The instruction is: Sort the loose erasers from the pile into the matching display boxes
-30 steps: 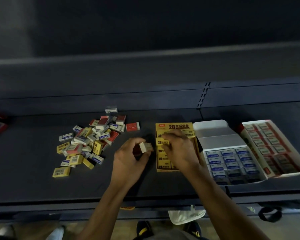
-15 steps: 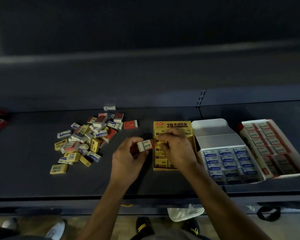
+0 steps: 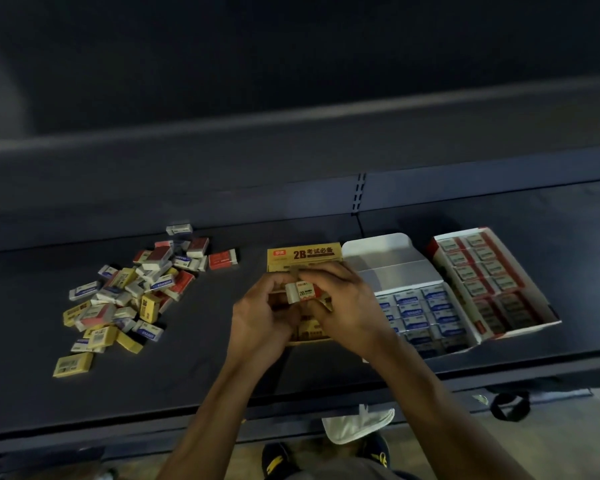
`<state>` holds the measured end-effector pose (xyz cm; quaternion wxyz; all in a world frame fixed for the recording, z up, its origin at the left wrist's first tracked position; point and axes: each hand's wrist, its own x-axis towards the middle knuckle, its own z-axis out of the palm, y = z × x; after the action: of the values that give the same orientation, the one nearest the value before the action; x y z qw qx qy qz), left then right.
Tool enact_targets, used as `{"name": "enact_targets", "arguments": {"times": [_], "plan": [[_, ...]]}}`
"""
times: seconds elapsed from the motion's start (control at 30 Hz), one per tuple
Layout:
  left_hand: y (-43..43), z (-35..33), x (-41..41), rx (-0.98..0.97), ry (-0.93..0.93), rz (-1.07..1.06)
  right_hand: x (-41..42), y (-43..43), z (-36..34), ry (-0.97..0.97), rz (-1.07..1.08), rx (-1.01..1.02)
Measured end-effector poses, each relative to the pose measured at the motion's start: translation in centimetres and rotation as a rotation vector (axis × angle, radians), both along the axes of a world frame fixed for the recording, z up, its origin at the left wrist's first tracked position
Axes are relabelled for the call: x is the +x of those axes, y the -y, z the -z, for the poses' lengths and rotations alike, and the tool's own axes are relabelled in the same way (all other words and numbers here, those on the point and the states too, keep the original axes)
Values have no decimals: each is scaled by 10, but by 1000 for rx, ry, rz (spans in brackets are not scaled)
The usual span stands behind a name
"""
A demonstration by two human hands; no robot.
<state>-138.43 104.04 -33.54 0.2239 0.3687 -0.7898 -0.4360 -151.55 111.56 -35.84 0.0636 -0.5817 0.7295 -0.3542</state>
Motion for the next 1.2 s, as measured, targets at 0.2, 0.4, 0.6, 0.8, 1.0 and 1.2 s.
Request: {"name": "enact_targets", "arguments": {"times": [0.2, 0.4, 0.6, 0.8, 1.0, 1.2], "plan": [[-17, 2, -24, -97, 58, 89, -28, -25, -4, 15, 39, 21], [-38, 13, -57, -350, 123, 147, -53, -54, -12, -11, 105, 51], [-67, 23, -89, -520, 136, 146, -88, -90, -20, -79, 163, 140], [-96, 27, -110, -533, 135, 151, -131, -133, -25, -101, 228, 189], [-114, 39, -116, -550, 181, 144, -155, -161, -18, -76, 288, 258], [-120, 46, -116, -570, 212, 119, -161, -170, -12, -30, 231, 318]]}}
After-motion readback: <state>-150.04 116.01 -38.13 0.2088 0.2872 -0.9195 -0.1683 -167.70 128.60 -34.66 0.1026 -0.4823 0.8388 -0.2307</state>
